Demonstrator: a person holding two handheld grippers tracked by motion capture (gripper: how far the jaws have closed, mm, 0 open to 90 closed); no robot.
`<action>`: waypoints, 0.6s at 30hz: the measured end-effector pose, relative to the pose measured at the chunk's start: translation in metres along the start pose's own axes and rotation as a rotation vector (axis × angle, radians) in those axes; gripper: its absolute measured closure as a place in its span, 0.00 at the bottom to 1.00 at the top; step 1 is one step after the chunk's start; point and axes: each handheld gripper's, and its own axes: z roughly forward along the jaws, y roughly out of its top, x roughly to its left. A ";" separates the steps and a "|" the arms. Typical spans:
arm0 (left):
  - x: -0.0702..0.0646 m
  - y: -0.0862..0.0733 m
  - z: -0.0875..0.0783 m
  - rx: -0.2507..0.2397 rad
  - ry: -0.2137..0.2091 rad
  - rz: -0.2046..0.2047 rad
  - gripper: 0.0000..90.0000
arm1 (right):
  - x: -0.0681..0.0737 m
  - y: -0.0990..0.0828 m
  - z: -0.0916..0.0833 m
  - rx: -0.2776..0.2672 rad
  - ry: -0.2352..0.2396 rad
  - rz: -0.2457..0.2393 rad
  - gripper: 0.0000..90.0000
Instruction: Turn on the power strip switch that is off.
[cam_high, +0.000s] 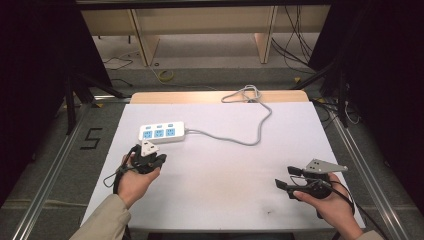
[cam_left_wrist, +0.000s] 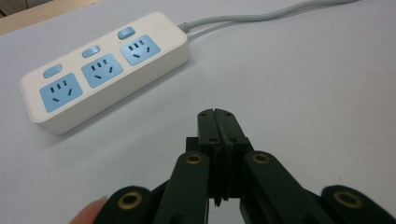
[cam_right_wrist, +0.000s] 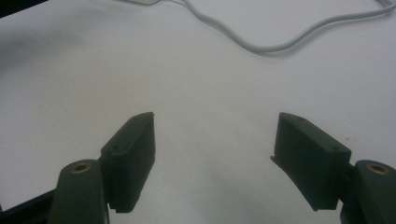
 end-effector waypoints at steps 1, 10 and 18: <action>0.001 0.001 0.001 0.002 0.001 0.004 1.00 | 0.000 0.000 0.000 0.000 0.000 0.000 0.33; 0.011 0.008 0.009 0.011 0.025 -0.008 1.00 | 0.000 -0.001 -0.001 0.002 -0.001 -0.002 0.33; 0.021 0.014 0.020 0.025 0.030 -0.031 1.00 | 0.000 -0.001 -0.002 0.001 -0.004 0.001 0.33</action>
